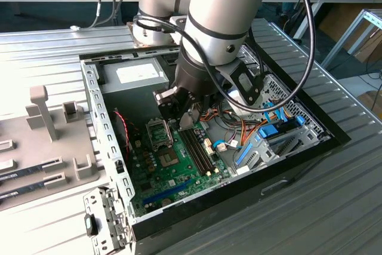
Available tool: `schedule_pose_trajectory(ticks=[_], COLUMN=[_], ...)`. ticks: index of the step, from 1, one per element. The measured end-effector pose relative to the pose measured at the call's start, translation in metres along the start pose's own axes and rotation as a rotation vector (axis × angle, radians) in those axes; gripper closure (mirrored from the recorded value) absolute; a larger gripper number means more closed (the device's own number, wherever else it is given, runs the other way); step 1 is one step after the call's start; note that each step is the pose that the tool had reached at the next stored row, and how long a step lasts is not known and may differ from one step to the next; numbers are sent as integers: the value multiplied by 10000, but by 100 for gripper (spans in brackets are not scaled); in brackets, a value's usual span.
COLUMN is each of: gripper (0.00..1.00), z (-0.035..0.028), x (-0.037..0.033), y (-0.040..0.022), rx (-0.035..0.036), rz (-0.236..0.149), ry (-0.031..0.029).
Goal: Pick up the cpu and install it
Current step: 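Pick up the cpu and move it towards the insertion slot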
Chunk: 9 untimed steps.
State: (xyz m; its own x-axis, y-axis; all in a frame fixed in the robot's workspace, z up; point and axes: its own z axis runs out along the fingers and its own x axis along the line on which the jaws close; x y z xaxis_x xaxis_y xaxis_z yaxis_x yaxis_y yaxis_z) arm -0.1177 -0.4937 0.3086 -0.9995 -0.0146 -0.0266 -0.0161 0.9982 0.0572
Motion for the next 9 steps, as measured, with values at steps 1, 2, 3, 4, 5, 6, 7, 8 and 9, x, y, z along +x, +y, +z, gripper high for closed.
schedule_pose_trajectory(ticks=[1,2,3,4,5,6,7,8,9], gripper=[53,53,53,53,53,53,53,53,53], z=[14,32,39,44,51,54,58,62,65], x=[-3,-4,-6,-14,-36,-54,-73,-89,-103], y=[-2,-6,-7,-7,-8,-8,-7,-7,-7], rx=[3,3,3,4,11,24,57,87,115], rz=[1,1,0,-2,-2,-2,-3,-4,-6], ry=[1,0,0,1,1,0,1,1,2])
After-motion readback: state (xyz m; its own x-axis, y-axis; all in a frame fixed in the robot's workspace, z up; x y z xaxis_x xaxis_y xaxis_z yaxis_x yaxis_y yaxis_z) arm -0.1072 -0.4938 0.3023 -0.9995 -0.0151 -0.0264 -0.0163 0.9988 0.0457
